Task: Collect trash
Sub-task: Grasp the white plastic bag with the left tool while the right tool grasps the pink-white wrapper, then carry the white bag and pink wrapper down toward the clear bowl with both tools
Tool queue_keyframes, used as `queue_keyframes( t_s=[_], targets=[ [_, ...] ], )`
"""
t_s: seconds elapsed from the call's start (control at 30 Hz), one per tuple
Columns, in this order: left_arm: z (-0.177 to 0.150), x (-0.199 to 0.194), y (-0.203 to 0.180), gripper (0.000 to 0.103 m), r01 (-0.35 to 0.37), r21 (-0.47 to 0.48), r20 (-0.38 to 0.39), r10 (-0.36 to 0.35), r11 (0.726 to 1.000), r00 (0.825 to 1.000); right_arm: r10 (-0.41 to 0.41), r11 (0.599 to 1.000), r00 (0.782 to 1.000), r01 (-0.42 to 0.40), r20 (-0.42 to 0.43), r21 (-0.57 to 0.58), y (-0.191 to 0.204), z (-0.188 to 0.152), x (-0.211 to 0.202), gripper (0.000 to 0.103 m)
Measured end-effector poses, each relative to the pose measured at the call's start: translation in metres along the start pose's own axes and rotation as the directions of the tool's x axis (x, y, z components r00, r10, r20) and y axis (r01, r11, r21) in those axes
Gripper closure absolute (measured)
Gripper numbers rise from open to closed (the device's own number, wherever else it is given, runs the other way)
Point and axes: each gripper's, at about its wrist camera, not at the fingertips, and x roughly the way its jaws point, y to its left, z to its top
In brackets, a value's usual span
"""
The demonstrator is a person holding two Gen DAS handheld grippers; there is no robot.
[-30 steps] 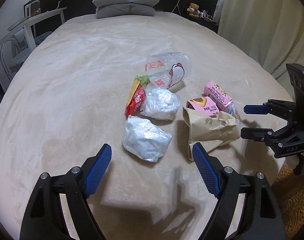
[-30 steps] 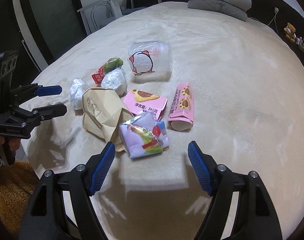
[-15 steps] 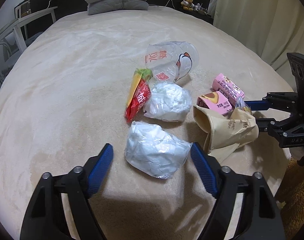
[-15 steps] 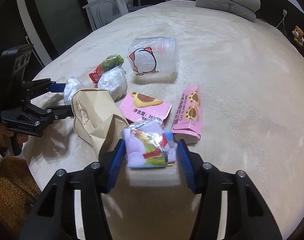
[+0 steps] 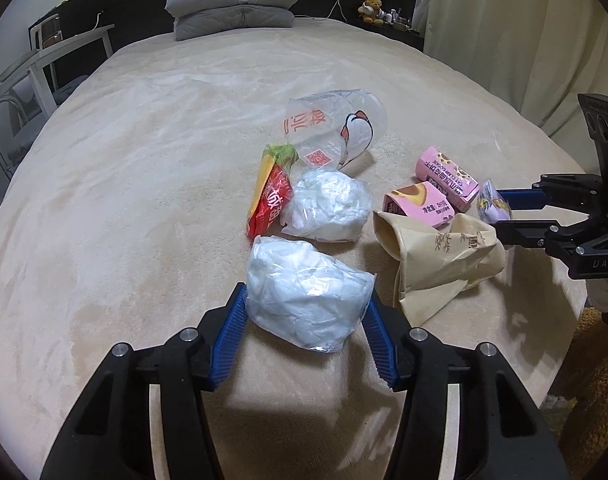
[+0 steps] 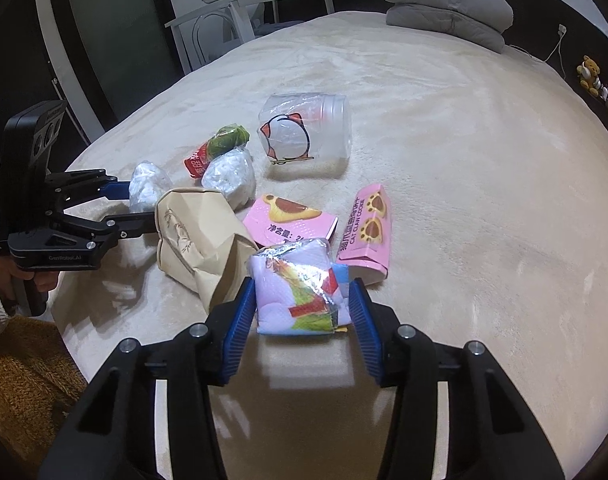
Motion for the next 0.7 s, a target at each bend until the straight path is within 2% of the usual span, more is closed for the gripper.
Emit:
queue_keyframes(
  t_s=[0.43,0.7],
  targets=[
    [-0.012,-0.051,-0.025,0.05,0.004,-0.024,0.068,-0.002,1.0,0.998,-0.023,0.999,0.999,0.022,0.038,0.037,0.017,-0.021,-0.047,0.055],
    [-0.035,-0.09,-0.055,0.05,0.029,-0.033,0.091,-0.026,0.999,0.995,-0.031,0.998,0.997,0.027,0.067,0.061,0.034,-0.046,-0.09,0.055]
  ],
)
